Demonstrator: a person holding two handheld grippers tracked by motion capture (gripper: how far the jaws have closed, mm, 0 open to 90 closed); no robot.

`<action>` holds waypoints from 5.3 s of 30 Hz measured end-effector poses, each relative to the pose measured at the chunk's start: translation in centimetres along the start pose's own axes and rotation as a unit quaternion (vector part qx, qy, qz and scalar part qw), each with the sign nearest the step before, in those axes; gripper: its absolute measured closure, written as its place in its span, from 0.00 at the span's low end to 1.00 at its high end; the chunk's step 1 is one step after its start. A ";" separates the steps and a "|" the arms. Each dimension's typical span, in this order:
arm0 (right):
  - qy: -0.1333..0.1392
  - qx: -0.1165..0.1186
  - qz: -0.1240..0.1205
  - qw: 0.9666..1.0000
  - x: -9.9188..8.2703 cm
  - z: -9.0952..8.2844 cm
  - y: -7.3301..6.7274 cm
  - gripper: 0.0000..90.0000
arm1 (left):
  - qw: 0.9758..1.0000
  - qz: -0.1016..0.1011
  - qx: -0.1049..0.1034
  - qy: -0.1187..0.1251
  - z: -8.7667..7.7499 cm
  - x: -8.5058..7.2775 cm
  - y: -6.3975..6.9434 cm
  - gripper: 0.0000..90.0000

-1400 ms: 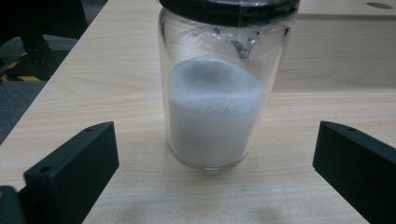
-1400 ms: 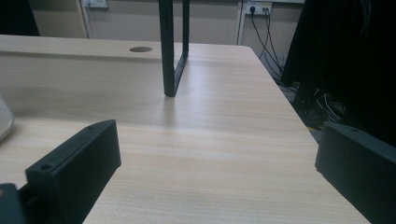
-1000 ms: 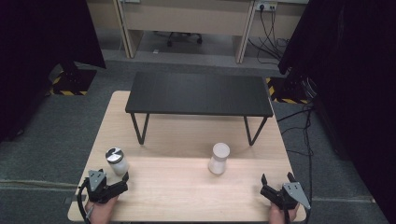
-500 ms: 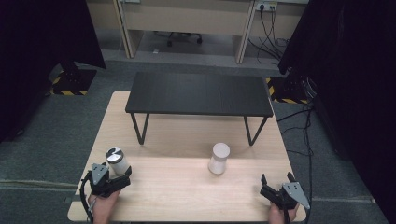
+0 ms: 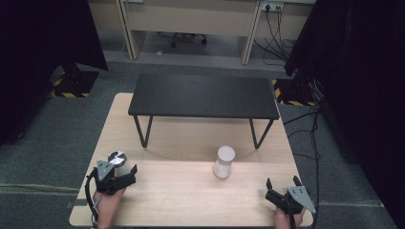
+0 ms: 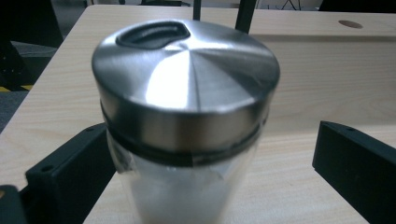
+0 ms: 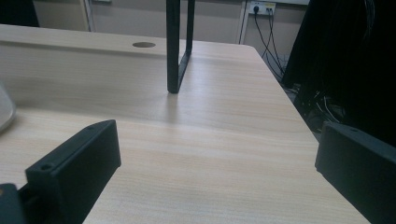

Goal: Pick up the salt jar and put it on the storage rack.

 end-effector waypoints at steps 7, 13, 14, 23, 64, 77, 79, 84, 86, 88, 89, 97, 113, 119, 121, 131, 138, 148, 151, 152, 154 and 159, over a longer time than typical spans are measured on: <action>-0.001 0.000 -0.003 1.000 0.0 0.0 -0.1 0.00 | 1.000 0.002 0.005 0.003 0.5 0.6 0.0 0.00; -0.005 0.003 -0.011 1.000 0.1 0.1 -0.1 0.00 | 1.000 -0.002 0.009 0.002 0.8 1.0 -0.3 0.00; -0.006 0.004 -0.016 1.000 0.1 0.1 -0.1 0.00 | 1.000 -0.003 0.009 0.002 0.8 1.1 -0.4 0.00; -0.005 0.003 -0.016 1.000 0.1 0.1 -0.2 0.00 | 1.000 0.003 0.015 -0.005 0.9 1.5 -0.4 0.03; -0.008 0.003 -0.018 1.000 0.2 0.2 -0.2 0.00 | 0.998 0.043 0.035 -0.017 0.5 1.3 0.5 0.35; -0.006 0.003 -0.016 1.000 0.1 0.1 -0.2 0.00 | 0.999 0.038 0.027 -0.013 -0.3 2.8 1.6 0.35; -0.006 0.003 -0.015 1.000 0.1 0.1 -0.2 0.00 | 0.999 0.040 0.026 -0.012 -0.3 3.2 1.8 0.35; -0.004 0.004 -0.013 1.000 0.1 0.1 -0.1 0.00 | 0.999 0.045 0.022 -0.010 -0.4 4.4 2.6 0.35; -0.003 0.004 -0.011 1.000 0.1 0.1 -0.1 0.00 | 0.998 0.052 0.022 -0.011 -0.4 5.3 3.1 0.35; -0.003 0.004 -0.011 1.000 0.1 0.1 -0.1 0.00 | 0.998 0.054 0.021 -0.009 -0.5 5.7 3.4 0.35; -0.003 0.004 -0.011 1.000 0.1 0.1 -0.1 0.00 | 0.998 0.053 0.019 -0.009 -0.5 6.0 3.5 0.35; -0.001 0.006 -0.009 1.000 0.0 0.0 0.0 0.00 | 0.999 0.054 0.004 0.001 -1.1 8.5 4.5 0.35; 0.000 0.007 -0.002 1.000 0.0 0.0 0.2 0.00 | 0.998 0.063 -0.002 0.017 -1.3 12.2 6.7 0.35; 0.001 0.008 -0.001 1.000 0.0 0.0 0.2 0.00 | 0.997 0.068 -0.012 0.018 -1.7 13.6 7.2 0.35; 0.001 0.008 0.001 1.000 0.0 0.0 0.2 0.00 | 0.998 0.058 -0.020 0.020 -1.8 14.1 7.1 0.35; 0.006 0.011 0.005 1.000 -0.1 -0.1 0.4 0.00 | 0.997 0.068 -0.019 0.030 -2.1 16.0 8.0 0.35; 0.006 0.011 0.005 1.000 -0.1 -0.1 0.3 0.00 | 0.995 0.087 -0.023 0.036 -2.1 17.6 8.9 0.35; 0.005 0.009 0.003 1.000 -0.1 0.0 0.3 0.00 | 0.994 0.096 -0.027 0.044 -1.9 19.7 9.5 0.35; 0.004 0.009 0.002 1.000 -0.1 0.0 0.3 0.00 | 0.994 0.098 -0.027 0.044 -1.7 20.4 9.5 0.35; 0.004 0.009 0.002 1.000 -0.1 0.0 0.3 0.00 | 0.994 0.097 -0.027 0.045 -1.6 20.5 9.5 0.35; 0.005 0.008 0.003 1.000 -0.1 0.0 0.3 0.00 | 0.994 0.099 -0.026 0.047 -1.4 20.9 9.6 0.35; 0.004 0.008 0.001 1.000 -0.1 0.0 0.2 0.00 | 0.993 0.105 -0.024 0.050 -0.8 21.8 9.9 0.35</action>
Point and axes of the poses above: each handheld gripper's, and its own axes: z roughly forward along the jaws, x roughly out of its top, y roughly to its right, the point moved 3 cm from there along z, roughly forward along the jaws
